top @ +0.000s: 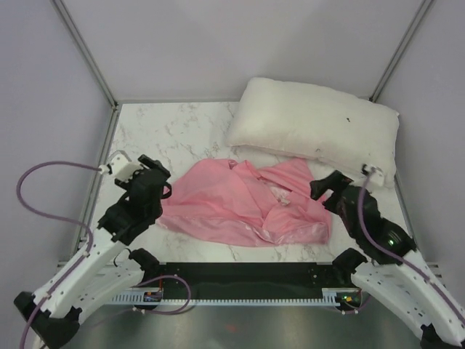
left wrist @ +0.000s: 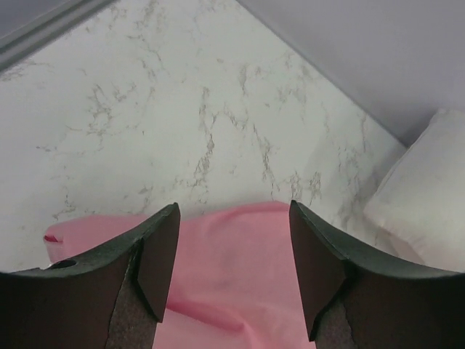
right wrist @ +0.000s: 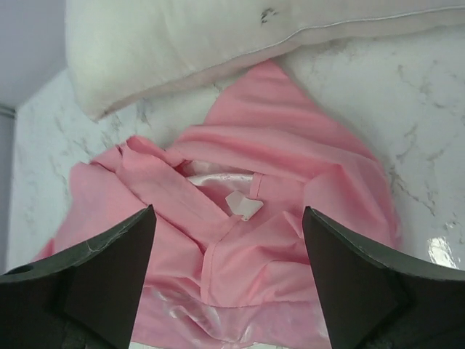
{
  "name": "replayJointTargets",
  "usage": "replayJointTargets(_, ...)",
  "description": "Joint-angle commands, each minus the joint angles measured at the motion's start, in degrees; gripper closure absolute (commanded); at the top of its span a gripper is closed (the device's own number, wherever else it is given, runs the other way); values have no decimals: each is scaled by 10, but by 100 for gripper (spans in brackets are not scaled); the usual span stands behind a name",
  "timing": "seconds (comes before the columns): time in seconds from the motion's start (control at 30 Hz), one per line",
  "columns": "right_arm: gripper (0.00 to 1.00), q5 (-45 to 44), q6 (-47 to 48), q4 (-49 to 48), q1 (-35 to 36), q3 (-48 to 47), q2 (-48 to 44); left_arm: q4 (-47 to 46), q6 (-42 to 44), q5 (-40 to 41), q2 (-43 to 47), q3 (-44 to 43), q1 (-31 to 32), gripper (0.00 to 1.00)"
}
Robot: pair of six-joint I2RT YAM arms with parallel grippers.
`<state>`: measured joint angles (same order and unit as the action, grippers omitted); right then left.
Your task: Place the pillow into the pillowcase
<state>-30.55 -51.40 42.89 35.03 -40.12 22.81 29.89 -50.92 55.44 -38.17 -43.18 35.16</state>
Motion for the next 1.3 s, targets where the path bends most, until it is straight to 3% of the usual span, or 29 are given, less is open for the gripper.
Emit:
replayJointTargets(0.0,9,105,122,-152,2,-23,192,-4,24,9,-105,-18,52,30)
replayJointTargets(0.03,8,122,147,-169,0,-35,274,-4,24,9,-141,-16,81,30)
replayJointTargets(0.1,8,137,198,-202,1,-64,340,-4,24,9,-168,-10,171,30)
replayJointTargets(0.17,8,139,231,-215,1,-96,426,-4,24,9,-209,-6,207,30)
replayJointTargets(0.2,8,136,243,-222,2,-107,450,-141,201,-340,-223,5,234,1)
replayJointTargets(0.23,8,145,264,-228,1,-116,495,-166,202,-370,-235,12,248,0)
replayJointTargets(0.4,7,166,287,-265,0,-171,614,-214,163,-391,-309,41,311,0)
replayJointTargets(0.53,6,160,299,-285,-5,-209,704,-272,154,-438,-363,41,318,0)
replayJointTargets(0.73,9,191,301,-309,-23,-244,783,-272,142,-447,-504,-3,317,2)
replayJointTargets(0.83,14,196,300,-315,-26,-260,812,-272,142,-447,-550,-23,316,2)
replayJointTargets(0.9,31,199,299,-319,-25,-268,826,-272,142,-447,-565,-21,316,2)
replayJointTargets(0.93,47,206,299,-321,-24,-282,839,-236,140,-440,-561,-17,316,19)
replayJointTargets(0.97,55,209,299,-321,-24,-289,846,-234,127,-441,-539,-10,320,97)
replayJointTargets(1.03,71,212,295,-320,-26,-318,872,-232,118,-456,-499,26,329,98)
replayJointTargets(1.1,77,210,292,-316,-29,-340,891,-227,108,-466,-429,60,359,98)
replayJointTargets(1.13,87,209,286,-312,-33,-364,911,-224,104,-481,-407,70,372,98)
replayJointTargets(1.27,92,222,273,-300,-58,-416,954,-198,53,-510,-318,113,458,98)
